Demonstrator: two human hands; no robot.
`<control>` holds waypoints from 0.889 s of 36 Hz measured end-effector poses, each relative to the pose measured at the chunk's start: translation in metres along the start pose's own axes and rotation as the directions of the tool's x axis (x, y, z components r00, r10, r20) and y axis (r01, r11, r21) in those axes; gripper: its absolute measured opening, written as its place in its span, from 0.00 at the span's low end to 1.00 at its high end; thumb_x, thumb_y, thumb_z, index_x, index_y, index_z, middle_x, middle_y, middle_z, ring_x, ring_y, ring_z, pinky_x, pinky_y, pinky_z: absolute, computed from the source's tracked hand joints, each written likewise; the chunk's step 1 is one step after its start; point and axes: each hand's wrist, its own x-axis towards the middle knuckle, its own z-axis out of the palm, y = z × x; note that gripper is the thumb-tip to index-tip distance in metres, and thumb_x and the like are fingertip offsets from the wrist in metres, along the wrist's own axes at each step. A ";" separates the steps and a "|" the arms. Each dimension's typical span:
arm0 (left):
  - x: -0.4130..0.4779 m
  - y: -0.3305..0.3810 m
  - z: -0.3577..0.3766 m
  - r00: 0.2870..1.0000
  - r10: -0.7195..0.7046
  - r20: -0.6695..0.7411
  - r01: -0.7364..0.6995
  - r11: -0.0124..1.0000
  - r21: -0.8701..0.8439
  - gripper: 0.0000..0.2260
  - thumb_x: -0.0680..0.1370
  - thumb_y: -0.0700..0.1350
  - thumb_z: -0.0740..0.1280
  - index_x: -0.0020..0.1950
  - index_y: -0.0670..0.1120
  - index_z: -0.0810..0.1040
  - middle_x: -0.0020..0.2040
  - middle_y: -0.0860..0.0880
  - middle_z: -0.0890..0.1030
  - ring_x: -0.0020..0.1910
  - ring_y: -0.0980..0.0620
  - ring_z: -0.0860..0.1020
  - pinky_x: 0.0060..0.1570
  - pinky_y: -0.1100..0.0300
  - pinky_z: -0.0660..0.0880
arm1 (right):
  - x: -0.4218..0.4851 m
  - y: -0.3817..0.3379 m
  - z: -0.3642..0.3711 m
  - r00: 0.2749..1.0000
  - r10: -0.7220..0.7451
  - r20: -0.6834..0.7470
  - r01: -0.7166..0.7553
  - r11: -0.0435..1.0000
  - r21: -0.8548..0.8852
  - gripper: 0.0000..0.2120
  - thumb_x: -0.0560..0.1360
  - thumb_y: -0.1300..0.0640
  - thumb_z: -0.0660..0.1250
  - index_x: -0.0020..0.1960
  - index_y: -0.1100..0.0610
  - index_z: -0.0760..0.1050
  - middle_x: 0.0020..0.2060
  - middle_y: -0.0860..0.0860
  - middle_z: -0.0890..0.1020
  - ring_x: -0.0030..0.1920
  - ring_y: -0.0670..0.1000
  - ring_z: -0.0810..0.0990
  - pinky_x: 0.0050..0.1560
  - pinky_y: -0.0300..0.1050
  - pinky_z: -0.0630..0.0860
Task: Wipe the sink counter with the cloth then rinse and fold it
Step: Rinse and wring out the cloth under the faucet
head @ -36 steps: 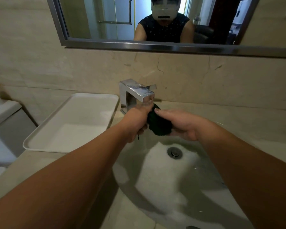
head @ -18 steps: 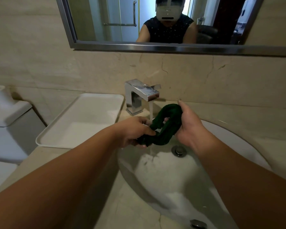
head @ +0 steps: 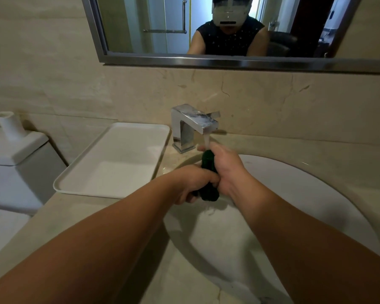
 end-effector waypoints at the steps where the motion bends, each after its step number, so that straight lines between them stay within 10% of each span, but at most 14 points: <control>1: -0.001 0.000 0.000 1.000 0.000 0.001 0.000 1.000 0.021 0.06 0.75 0.43 0.69 0.50 0.45 0.76 0.40 0.45 0.78 0.30 0.54 0.69 0.25 0.63 0.62 | 0.001 0.000 0.000 1.000 0.003 0.002 -0.003 1.000 0.015 0.10 0.80 0.54 0.66 0.44 0.56 0.81 0.35 0.57 0.81 0.33 0.56 0.81 0.36 0.49 0.78; 6: 0.002 0.000 0.004 1.000 0.020 0.012 -0.021 0.995 0.097 0.05 0.80 0.48 0.65 0.50 0.47 0.76 0.40 0.46 0.79 0.30 0.54 0.69 0.26 0.62 0.63 | 0.008 -0.002 0.004 0.999 -0.006 -0.052 0.003 0.998 -0.055 0.12 0.78 0.51 0.65 0.56 0.56 0.79 0.44 0.59 0.85 0.42 0.60 0.84 0.39 0.53 0.81; 12: 0.009 0.001 0.013 0.998 0.062 0.013 -0.063 0.983 0.173 0.10 0.80 0.51 0.64 0.50 0.46 0.78 0.38 0.46 0.80 0.29 0.51 0.69 0.30 0.60 0.64 | 0.012 -0.008 -0.001 0.998 -0.010 -0.069 -0.006 0.974 -0.225 0.09 0.80 0.56 0.61 0.43 0.56 0.76 0.41 0.60 0.77 0.43 0.59 0.78 0.40 0.50 0.75; 17: 0.014 0.004 0.004 0.991 0.133 -0.027 -0.122 0.958 0.259 0.17 0.80 0.61 0.70 0.51 0.47 0.78 0.38 0.46 0.78 0.32 0.50 0.72 0.30 0.59 0.71 | 0.021 -0.026 -0.022 0.997 -0.046 -0.062 0.017 0.916 -0.401 0.10 0.81 0.51 0.65 0.49 0.56 0.79 0.53 0.62 0.83 0.54 0.63 0.82 0.57 0.59 0.81; 27: 0.006 0.008 -0.023 0.938 0.334 -0.095 -0.312 0.930 0.194 0.11 0.85 0.53 0.65 0.53 0.48 0.83 0.35 0.47 0.77 0.28 0.51 0.72 0.27 0.62 0.68 | 0.023 -0.052 -0.072 0.997 0.080 0.023 -0.026 0.559 -0.829 0.09 0.81 0.59 0.64 0.53 0.64 0.81 0.39 0.60 0.82 0.38 0.59 0.82 0.44 0.56 0.83; 32: 0.006 0.008 -0.020 0.895 0.417 -0.155 -0.385 0.901 0.199 0.11 0.87 0.50 0.62 0.62 0.53 0.83 0.40 0.52 0.79 0.35 0.54 0.76 0.33 0.62 0.71 | 0.038 -0.069 -0.060 0.986 -0.160 0.051 0.145 0.657 -0.740 0.08 0.76 0.61 0.64 0.50 0.59 0.82 0.41 0.61 0.81 0.39 0.56 0.77 0.41 0.51 0.74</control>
